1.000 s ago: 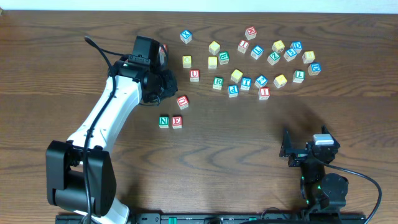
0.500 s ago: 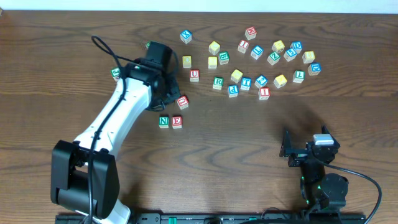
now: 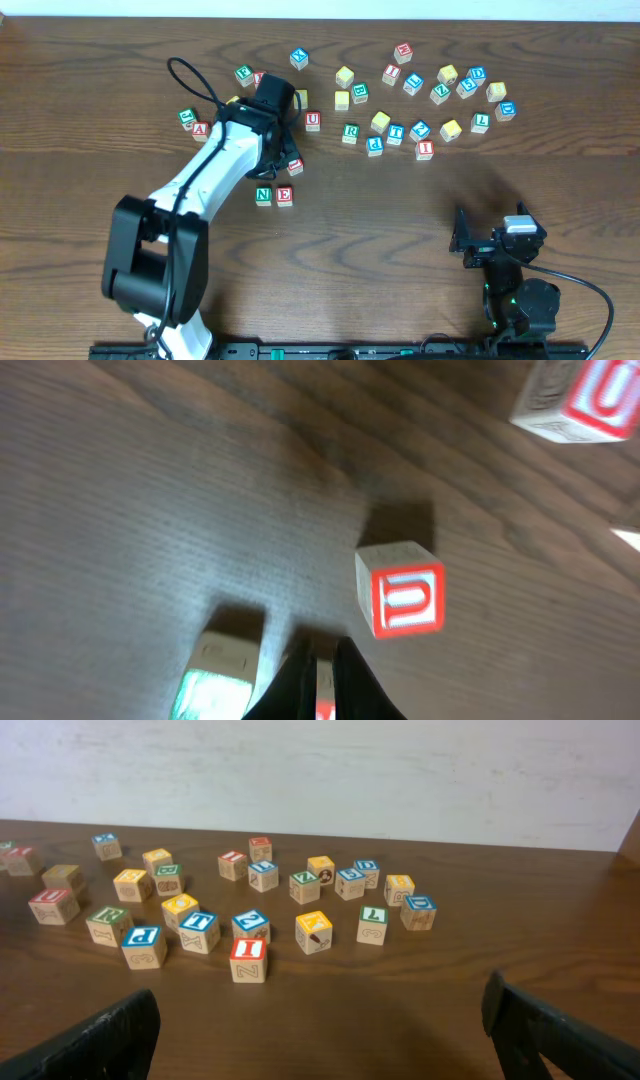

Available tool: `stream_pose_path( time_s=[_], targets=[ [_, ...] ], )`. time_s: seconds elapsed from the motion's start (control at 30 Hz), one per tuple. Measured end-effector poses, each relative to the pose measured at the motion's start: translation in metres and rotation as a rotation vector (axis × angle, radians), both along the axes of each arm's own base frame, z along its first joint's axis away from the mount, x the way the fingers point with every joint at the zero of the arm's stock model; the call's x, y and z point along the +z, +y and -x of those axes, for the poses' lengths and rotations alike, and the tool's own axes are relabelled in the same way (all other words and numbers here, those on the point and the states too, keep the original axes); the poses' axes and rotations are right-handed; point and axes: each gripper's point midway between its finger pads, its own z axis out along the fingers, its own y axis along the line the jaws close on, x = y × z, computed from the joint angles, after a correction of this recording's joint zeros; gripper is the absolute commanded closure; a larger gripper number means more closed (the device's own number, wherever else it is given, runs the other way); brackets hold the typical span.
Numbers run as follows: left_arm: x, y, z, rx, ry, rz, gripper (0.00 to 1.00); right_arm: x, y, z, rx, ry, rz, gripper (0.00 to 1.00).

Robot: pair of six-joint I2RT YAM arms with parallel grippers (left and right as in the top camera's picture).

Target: Spell out NEURIPS

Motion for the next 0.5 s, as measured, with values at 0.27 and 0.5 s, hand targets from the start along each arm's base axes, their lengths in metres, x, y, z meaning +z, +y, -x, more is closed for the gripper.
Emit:
stream_pose_path(
  time_s=[0.27,0.5],
  targets=[
    [-0.0059,-0.0014,-0.0039,0.006,-0.002,0.002,0.92,0.0,0.0,0.0,0.0,0.0,0.0,0.01],
    [-0.0055,-0.002,-0.0054,0.024,-0.008,0.009,0.92,0.0,0.0,0.0,0.0,0.0,0.0,0.01]
  ],
)
